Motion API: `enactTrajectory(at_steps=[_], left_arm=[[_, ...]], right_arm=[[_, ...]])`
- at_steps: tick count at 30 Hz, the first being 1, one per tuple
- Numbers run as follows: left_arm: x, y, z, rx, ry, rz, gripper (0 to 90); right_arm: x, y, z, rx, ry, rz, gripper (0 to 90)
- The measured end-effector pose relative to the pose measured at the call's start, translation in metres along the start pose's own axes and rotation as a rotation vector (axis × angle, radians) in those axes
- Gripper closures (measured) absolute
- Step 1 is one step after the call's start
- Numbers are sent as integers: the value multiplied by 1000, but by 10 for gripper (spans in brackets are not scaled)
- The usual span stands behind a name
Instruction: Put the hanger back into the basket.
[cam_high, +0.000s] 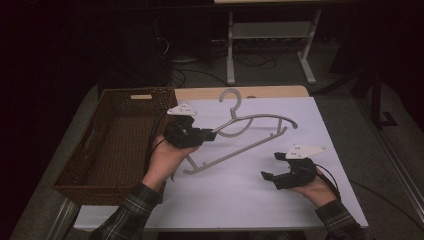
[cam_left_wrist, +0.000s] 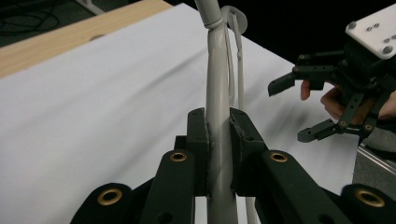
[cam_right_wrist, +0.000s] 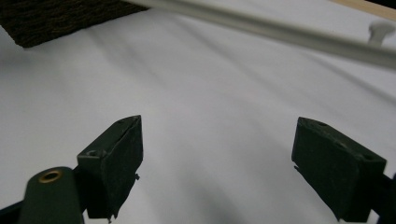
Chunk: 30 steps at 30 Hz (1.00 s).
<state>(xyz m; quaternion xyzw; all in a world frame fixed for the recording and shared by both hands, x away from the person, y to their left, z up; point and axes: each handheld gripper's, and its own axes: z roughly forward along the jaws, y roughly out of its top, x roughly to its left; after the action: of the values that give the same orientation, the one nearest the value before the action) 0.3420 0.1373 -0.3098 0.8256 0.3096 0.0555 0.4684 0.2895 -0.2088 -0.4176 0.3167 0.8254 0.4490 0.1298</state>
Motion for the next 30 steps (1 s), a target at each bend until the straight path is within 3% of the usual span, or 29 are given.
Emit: enactTrajectory(at_steps=[9,22,30], left_arm=[[7,4,-34,-36,47,-14,807],[51,-6,-75,-74,92,-89,806],[70,-11,-99,-109,127,-132,806]], right_arm=[[-1,-2,-6,-2,-18,13,138],[-6,-2,-4,10,-33,28,138],[-7,-4,-3,14,-47,33,139]])
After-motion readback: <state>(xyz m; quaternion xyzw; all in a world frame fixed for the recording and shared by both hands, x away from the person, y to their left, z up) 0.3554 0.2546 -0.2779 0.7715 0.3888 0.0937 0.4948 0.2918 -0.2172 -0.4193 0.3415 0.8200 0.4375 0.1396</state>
